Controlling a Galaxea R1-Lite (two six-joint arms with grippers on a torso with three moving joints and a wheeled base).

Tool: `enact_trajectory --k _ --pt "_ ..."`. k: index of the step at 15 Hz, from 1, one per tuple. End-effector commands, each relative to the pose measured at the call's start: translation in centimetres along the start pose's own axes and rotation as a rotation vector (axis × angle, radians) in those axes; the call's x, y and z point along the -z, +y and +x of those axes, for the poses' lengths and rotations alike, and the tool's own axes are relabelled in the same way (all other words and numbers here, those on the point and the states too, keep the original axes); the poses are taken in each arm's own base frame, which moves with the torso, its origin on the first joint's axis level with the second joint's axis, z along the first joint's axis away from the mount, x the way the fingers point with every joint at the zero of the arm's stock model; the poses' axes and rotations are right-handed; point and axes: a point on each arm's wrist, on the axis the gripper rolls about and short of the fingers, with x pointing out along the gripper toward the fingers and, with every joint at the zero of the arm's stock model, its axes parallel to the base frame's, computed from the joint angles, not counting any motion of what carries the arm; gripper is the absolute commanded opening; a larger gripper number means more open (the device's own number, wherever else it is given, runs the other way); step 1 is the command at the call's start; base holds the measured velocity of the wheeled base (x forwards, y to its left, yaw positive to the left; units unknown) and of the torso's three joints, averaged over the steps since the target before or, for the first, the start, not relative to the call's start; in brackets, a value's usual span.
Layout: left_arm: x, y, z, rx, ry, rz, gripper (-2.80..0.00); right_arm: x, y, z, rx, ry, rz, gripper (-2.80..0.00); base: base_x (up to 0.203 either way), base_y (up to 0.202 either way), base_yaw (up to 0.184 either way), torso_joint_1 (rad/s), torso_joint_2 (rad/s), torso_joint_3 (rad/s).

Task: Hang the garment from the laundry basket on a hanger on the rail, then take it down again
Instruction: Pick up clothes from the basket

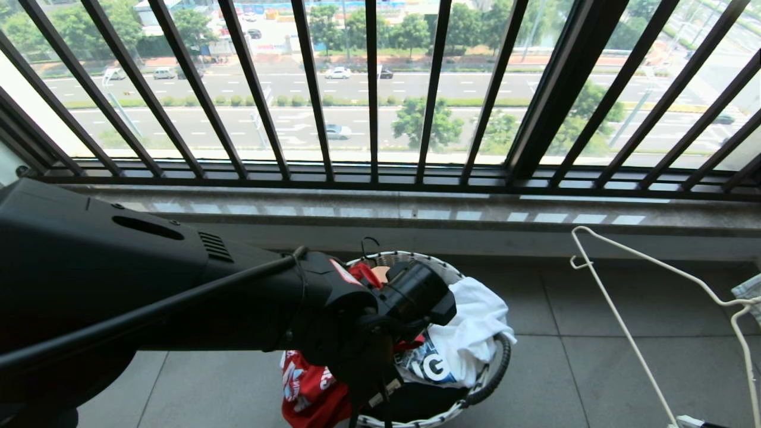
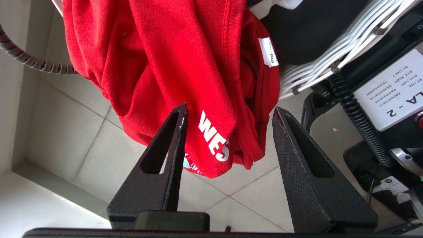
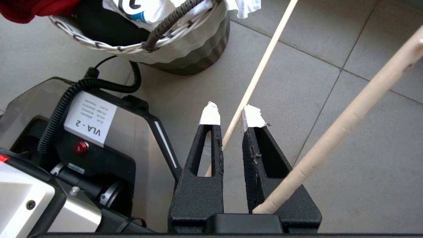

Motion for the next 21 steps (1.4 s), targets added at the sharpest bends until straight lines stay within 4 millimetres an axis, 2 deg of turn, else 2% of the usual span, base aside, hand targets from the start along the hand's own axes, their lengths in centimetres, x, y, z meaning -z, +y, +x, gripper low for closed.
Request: enact_trajectory --k 1,5,10,13,18,21 --pt "-0.3 -0.3 0.8 -0.002 0.016 0.046 0.0 0.1 0.0 0.0 -0.002 -0.002 -0.002 -2.8 0.0 0.0 0.0 0.0 0.0 0.0" --pt "-1.3 -0.5 2.3 -0.028 0.028 0.199 0.0 0.2 0.0 0.1 -0.002 -0.001 -0.002 -2.8 0.0 0.0 0.0 0.0 0.0 0.0" --pt "-4.1 -1.2 5.1 -0.063 0.019 0.263 0.0 0.2 0.0 0.1 -0.002 -0.002 -0.002 -2.8 0.0 0.0 0.0 0.0 0.0 0.0" --pt "-4.8 -1.4 6.8 -0.098 0.039 0.277 0.0 0.2 0.0 0.1 -0.001 0.0 -0.002 -2.8 0.0 0.0 0.0 0.0 0.0 0.0" --pt "-5.8 -0.8 9.0 -0.135 0.048 0.246 0.0 0.1 0.0 0.1 0.001 -0.007 -0.004 -2.8 0.0 0.0 0.0 0.0 0.0 0.0" --pt "-6.0 -0.2 8.7 -0.156 0.04 0.219 0.0 0.2 0.0 0.1 0.001 -0.006 -0.004 -2.8 0.0 0.0 0.0 0.0 0.0 0.0"
